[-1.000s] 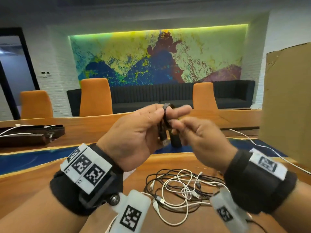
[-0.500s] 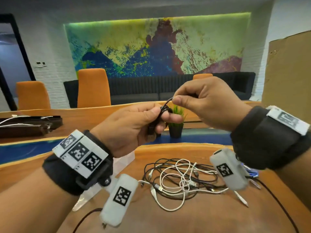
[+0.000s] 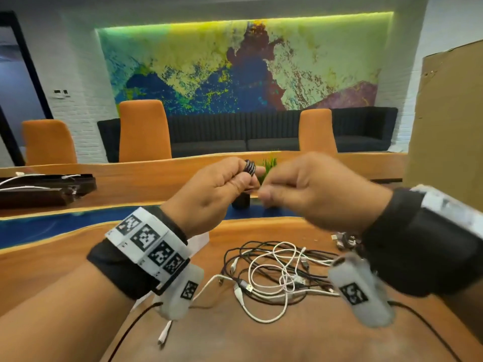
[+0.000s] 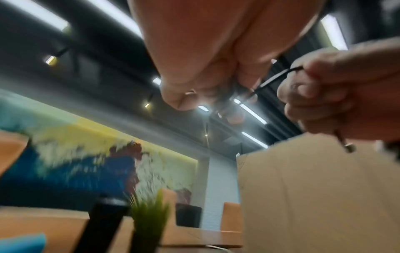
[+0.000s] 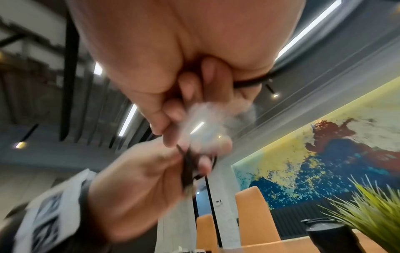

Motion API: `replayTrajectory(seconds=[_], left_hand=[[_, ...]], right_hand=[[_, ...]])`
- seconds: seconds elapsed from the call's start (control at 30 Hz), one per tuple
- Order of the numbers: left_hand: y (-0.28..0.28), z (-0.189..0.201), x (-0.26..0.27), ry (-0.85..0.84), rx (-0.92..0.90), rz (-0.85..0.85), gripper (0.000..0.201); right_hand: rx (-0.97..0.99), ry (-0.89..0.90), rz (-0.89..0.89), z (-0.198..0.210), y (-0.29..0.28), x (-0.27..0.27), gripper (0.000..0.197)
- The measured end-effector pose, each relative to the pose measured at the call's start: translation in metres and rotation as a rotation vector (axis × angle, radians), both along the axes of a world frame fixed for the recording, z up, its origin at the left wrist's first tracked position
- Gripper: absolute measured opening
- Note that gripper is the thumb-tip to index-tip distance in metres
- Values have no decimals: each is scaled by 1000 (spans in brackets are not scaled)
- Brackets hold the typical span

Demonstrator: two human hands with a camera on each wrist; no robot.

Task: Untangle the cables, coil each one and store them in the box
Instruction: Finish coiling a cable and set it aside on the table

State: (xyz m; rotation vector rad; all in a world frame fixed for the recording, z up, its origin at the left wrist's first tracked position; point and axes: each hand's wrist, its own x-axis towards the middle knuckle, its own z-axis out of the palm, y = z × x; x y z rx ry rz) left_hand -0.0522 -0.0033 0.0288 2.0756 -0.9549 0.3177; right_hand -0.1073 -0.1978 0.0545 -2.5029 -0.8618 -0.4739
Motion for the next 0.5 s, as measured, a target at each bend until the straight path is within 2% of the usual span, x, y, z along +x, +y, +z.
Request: replayTrajectory(seconds=[0.1,0.23,0.37,0.5], left_hand=[[-5,-4,-8,228,-46,-95,23],[-18,-1,-15,666,-384,-251,27],[-18,-2,-3,751,-474,-294,24],[-21,-10,12,706,-514,-207,28]], right_hand=[[188,-4,-19,13,-17,14,19],[412,67,0,-3,-20,37,21],[699,288,61,-20,-17,44,25],[742,401,106,-30,-20,49,29]])
